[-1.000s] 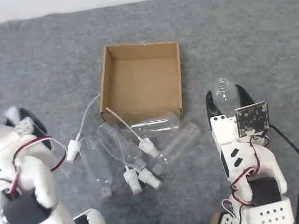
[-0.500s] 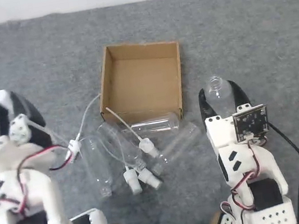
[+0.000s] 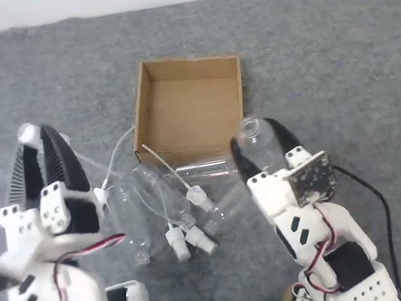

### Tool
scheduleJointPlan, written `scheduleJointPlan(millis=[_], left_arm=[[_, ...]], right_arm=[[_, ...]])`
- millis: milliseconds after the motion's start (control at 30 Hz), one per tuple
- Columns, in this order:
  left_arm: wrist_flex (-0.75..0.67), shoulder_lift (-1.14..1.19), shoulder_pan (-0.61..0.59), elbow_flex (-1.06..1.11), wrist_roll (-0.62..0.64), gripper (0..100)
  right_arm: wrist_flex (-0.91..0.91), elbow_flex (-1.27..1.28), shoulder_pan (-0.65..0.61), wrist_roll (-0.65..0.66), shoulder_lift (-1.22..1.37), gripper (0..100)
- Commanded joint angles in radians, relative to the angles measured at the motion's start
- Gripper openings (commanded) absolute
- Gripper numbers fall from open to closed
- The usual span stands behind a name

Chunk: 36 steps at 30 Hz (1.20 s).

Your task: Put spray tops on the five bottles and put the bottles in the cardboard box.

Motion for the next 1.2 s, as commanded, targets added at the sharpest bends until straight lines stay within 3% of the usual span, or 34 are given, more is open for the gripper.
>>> scheduleJointPlan(millis=[0, 333, 500, 933, 1167], left_arm=[[-0.078, -0.087, 0.006, 0.015, 0.058, 1], [-0.086, -0.107, 0.117, 0.013, 0.180, 1], [-0.097, -0.107, 0.193, -0.002, 0.183, 1], [-0.084, -0.107, 0.315, -0.053, 0.180, 1], [0.064, -0.107, 0.391, -0.107, 0.180, 1]], right_arm=[[0.002, -0.063, -0.077, 0.011, -0.016, 8.3], [-0.007, 0.015, -0.263, 0.015, -0.016, 8.3], [-0.007, 0.072, -0.361, 0.015, -0.016, 8.3], [0.001, 0.080, -0.378, 0.015, -0.016, 8.3], [0.002, 0.080, -0.377, 0.015, -0.016, 8.3]])
